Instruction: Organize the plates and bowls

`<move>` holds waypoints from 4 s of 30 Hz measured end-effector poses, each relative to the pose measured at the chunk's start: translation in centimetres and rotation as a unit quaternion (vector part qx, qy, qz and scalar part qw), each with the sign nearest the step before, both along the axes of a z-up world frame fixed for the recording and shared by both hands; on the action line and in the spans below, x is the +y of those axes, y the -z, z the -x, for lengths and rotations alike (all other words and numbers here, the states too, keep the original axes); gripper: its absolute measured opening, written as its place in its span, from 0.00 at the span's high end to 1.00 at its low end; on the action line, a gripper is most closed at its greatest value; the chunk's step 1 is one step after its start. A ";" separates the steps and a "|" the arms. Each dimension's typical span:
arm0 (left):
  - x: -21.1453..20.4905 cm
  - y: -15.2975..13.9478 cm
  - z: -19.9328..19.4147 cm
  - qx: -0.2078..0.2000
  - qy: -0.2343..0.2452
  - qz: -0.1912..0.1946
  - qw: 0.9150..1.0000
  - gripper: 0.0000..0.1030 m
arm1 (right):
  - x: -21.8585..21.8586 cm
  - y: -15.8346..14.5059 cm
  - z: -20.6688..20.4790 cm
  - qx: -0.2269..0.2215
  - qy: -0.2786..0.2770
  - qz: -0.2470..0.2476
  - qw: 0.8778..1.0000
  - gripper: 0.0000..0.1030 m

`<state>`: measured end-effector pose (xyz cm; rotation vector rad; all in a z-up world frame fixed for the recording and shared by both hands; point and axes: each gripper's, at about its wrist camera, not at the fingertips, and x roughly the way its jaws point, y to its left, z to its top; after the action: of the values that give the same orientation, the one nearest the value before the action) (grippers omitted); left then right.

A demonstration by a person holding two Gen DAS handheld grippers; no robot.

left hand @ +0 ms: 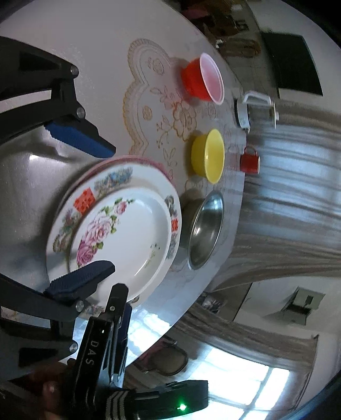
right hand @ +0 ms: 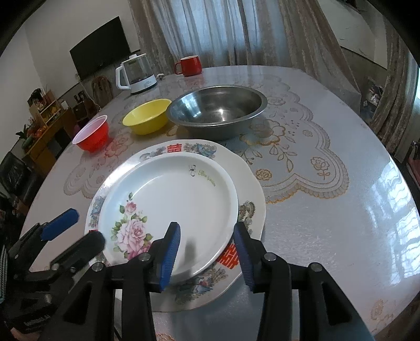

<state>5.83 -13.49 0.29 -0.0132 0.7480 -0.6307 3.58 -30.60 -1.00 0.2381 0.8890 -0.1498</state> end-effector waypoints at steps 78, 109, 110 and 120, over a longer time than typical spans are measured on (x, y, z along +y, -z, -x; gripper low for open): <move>-11.8 -1.3 -19.9 0.077 0.003 -0.115 0.990 0.18 | -14.4 3.4 -14.4 -0.090 0.015 -0.126 0.988 0.74; -15.1 -0.5 -17.9 0.045 0.039 -0.125 0.990 0.82 | -15.2 2.8 -12.9 -0.124 0.035 -0.136 0.982 0.86; -15.0 -0.8 -17.6 0.040 0.039 -0.120 0.991 0.82 | -15.2 2.6 -12.5 -0.133 0.037 -0.133 0.981 0.86; -12.8 -4.3 -14.4 -0.015 0.038 -0.084 0.996 0.82 | -12.6 0.0 -9.4 -0.201 0.022 -0.056 0.978 0.84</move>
<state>20.23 -26.33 4.54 0.1796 0.7735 -0.6376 13.00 -43.22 -1.04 0.3782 0.4897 -0.0878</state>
